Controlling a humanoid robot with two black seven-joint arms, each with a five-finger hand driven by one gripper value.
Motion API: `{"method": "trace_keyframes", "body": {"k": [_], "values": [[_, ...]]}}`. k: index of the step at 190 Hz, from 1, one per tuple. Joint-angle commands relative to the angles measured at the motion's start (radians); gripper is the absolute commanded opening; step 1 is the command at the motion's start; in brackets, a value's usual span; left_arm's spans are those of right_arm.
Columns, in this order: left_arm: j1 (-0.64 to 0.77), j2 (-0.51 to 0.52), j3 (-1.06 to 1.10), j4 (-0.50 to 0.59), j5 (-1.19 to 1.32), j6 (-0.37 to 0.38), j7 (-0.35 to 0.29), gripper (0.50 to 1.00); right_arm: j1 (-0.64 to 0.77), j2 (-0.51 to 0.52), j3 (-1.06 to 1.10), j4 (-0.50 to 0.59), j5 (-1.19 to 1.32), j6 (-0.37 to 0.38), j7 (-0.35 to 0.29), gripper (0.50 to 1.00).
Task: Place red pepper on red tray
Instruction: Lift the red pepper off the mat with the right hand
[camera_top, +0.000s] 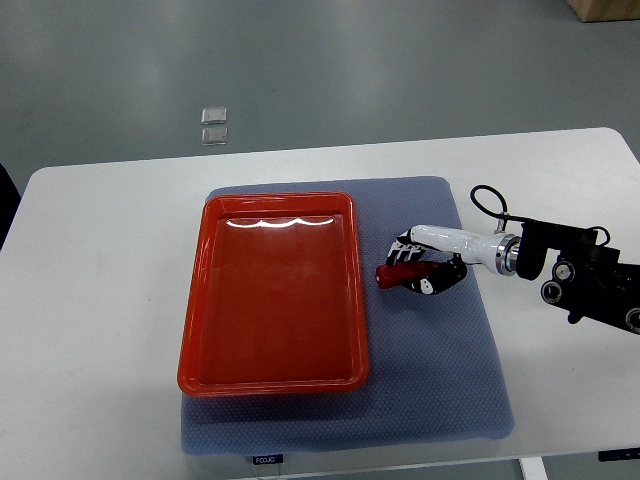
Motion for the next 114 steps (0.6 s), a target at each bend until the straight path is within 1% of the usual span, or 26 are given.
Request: {"method": "trace_keyframes", "body": {"k": [1,16,46,56,57,77,98,114], "values": [[0.000,0.000,-0.001,0.000,0.000,0.000,0.000,1.000,0.009,-0.019,0.003,0.000,0.001,-0.001,0.000,0.500],[0.000,0.000,0.000,0.000,0.000,0.000,0.000,1.000,0.027,-0.042,0.007,0.003,0.007,0.001,0.000,0.500],[0.000,0.000,0.000,0.000,0.000,0.000,0.000,1.000,0.133,-0.097,0.010,0.032,0.021,0.018,0.003,0.500],[0.000,0.000,0.000,0.000,0.000,0.000,0.000,1.000,0.133,-0.097,0.010,0.032,0.021,0.018,0.003,0.500],[-0.001,0.000,0.000,0.000,0.000,0.000,0.000,1.000,0.180,-0.117,0.013,0.044,0.021,0.039,0.003,0.500],[0.000,0.000,0.000,0.000,0.000,0.000,0.000,1.000,0.265,-0.177,0.020,0.075,0.021,0.098,0.001,0.500],[0.000,0.000,0.000,0.000,0.000,0.000,0.000,1.000,0.351,-0.233,0.020,0.129,0.039,0.133,0.003,0.500],[0.000,0.000,-0.001,0.000,0.000,0.000,0.000,1.000,0.383,-0.247,0.016,0.150,0.065,0.150,0.000,0.500]]}}
